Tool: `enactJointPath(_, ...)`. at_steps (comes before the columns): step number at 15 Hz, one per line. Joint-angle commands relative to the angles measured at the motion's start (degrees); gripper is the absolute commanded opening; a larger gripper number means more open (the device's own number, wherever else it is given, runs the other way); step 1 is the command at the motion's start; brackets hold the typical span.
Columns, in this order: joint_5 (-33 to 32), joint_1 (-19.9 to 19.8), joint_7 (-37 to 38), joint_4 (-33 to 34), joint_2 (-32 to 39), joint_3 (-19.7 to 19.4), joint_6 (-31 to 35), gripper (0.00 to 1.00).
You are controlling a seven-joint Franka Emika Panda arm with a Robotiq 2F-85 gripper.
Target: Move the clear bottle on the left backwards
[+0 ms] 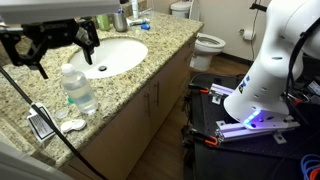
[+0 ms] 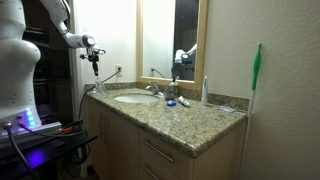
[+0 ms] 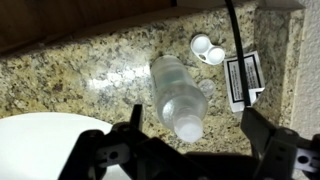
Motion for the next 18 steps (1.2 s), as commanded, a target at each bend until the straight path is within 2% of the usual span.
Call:
enactJointPath(1,-1.4,0.7,0.4,0.9,3.7,-1.5,2.0,1.0)
enactJointPath(2,-0.3,1.0,-0.1,0.1,1.3,-1.5,0.6,1.0)
enactJointPath(8,-2.3,0.8,1.3,0.9,5.1,-2.6,2.2,1.0)
enactJointPath(14,-2.2,1.2,0.3,0.3,4.9,-3.5,2.1,1.0)
enactJointPath(15,-1.5,1.2,-0.2,0.3,4.8,-3.4,2.0,0.75)
enactJointPath(16,-1.3,1.2,-0.1,0.4,4.9,-3.4,2.1,0.74)
enactJointPath(18,-0.3,1.2,-0.9,0.5,4.8,-3.3,2.1,0.6)
